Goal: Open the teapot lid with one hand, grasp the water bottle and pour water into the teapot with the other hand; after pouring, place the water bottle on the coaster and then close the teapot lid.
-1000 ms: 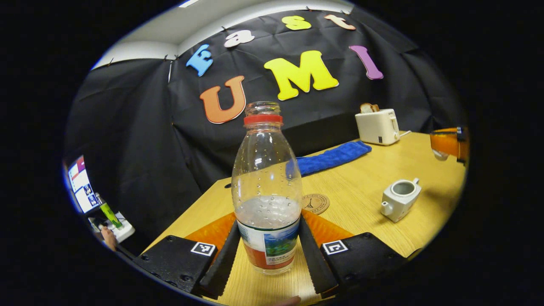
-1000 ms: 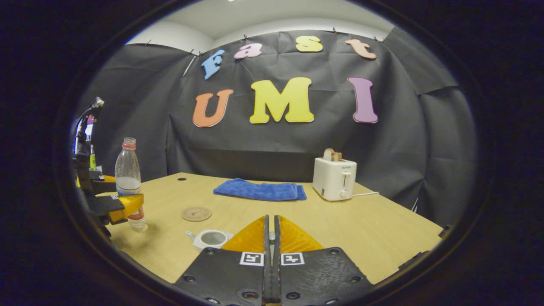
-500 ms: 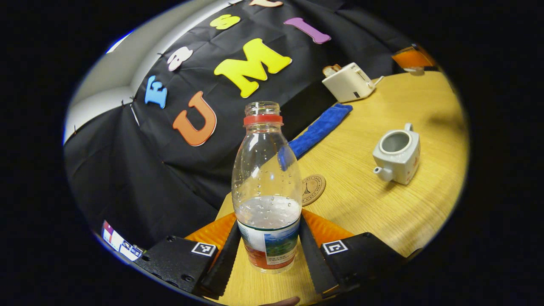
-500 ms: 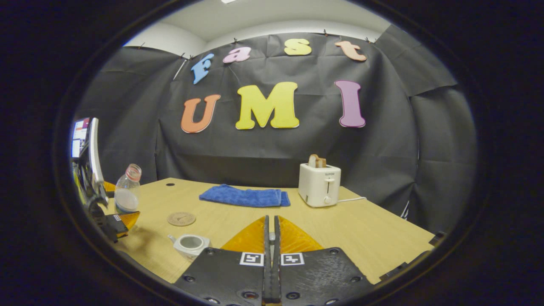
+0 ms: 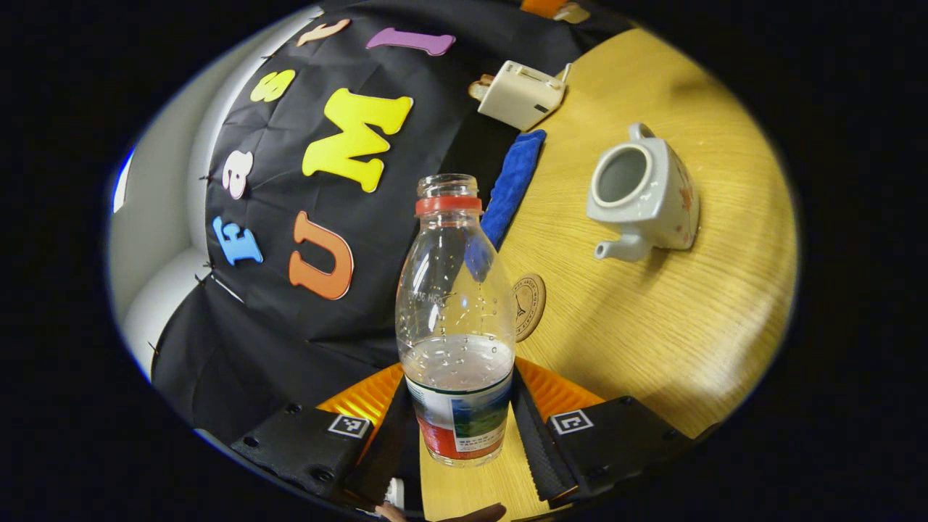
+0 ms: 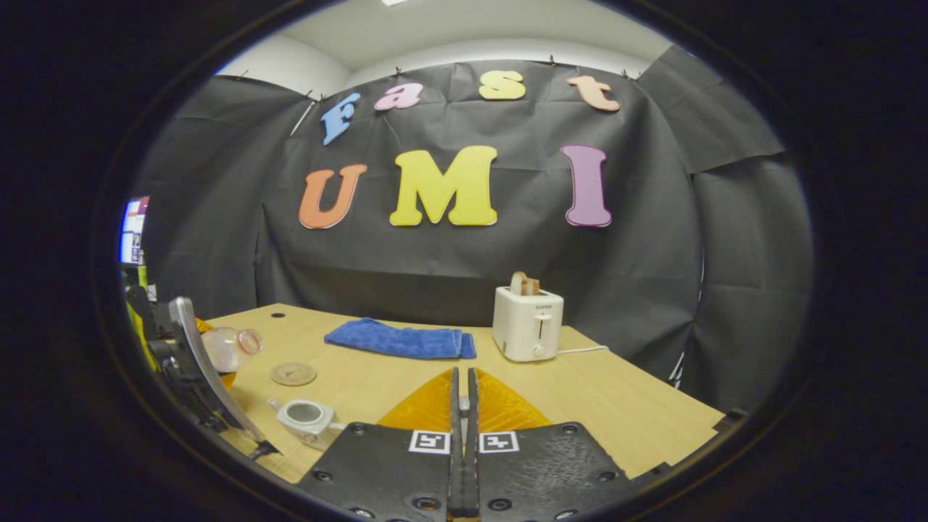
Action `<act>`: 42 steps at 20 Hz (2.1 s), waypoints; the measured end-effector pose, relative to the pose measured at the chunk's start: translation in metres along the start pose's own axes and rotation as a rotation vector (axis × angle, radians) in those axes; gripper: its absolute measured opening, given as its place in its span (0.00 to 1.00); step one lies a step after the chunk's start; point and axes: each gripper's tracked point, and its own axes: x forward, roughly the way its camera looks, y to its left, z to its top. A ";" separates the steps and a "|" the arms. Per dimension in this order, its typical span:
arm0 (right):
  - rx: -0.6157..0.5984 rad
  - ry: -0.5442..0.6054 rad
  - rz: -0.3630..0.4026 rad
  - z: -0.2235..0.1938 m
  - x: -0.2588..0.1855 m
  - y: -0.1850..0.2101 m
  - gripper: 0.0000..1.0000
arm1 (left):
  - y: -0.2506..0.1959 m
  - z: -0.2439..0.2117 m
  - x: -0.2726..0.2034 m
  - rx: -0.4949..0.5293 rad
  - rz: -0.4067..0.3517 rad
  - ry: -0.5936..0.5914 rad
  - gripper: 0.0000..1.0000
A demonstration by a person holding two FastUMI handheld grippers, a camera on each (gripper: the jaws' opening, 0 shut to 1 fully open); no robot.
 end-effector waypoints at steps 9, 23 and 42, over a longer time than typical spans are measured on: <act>0.031 0.008 -0.021 0.001 0.003 -0.012 0.00 | 0.007 0.009 -0.003 0.313 0.024 -0.001 0.75; 0.080 -0.003 -0.058 0.009 0.002 -0.038 0.00 | 0.019 0.026 -0.006 0.628 0.025 0.033 0.80; 0.109 -0.009 -0.050 0.013 0.000 -0.039 0.00 | 0.035 0.033 -0.008 0.848 0.058 0.087 0.75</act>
